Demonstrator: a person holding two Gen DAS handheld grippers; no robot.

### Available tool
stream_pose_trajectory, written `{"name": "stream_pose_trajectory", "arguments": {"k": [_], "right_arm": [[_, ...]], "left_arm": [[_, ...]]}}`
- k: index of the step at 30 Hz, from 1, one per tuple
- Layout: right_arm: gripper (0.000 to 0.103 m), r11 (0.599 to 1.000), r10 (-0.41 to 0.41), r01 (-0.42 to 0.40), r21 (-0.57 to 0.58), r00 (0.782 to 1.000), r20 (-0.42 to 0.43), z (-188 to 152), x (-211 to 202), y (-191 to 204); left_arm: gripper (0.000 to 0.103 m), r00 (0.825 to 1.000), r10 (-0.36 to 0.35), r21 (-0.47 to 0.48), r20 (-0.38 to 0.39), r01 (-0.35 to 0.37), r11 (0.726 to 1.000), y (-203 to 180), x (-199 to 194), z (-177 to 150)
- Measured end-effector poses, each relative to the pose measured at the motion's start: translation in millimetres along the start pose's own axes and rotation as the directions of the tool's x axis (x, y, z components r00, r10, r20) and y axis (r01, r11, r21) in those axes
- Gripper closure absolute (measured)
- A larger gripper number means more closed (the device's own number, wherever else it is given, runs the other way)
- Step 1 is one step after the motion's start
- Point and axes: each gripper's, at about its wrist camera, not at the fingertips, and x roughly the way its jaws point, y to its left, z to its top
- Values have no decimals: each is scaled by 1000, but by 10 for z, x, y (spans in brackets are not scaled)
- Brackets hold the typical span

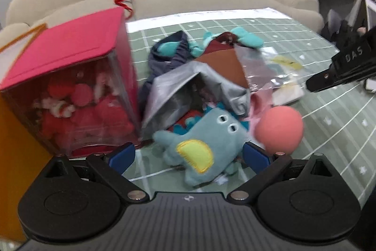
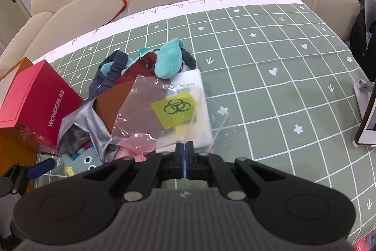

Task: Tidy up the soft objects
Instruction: 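Lift the plastic bag with the right tool while the left tool grasps the blue plush dinosaur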

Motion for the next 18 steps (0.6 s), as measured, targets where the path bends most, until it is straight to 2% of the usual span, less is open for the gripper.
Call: {"name": "stream_pose_trajectory", "arguments": {"k": [3, 7, 12, 17, 18], "right_arm": [[103, 1000, 0, 0, 17, 1000, -8, 5, 15, -35], [103, 1000, -2, 2, 22, 1000, -12, 4, 25, -44], [103, 999, 2, -2, 35, 1000, -18, -5, 36, -49], [103, 1000, 2, -1, 26, 1000, -13, -19, 35, -50], [103, 1000, 3, -3, 22, 1000, -12, -23, 31, -46]], "left_arm": [[0, 998, -60, -27, -27, 59, 998, 16, 111, 39], [0, 991, -119, -136, -54, 111, 984, 100, 197, 102], [0, 994, -88, -162, -62, 77, 984, 118, 263, 144], [0, 996, -70, -122, -61, 62, 991, 32, 269, 138], [5, 995, -77, -113, -59, 70, 991, 17, 255, 140]]}}
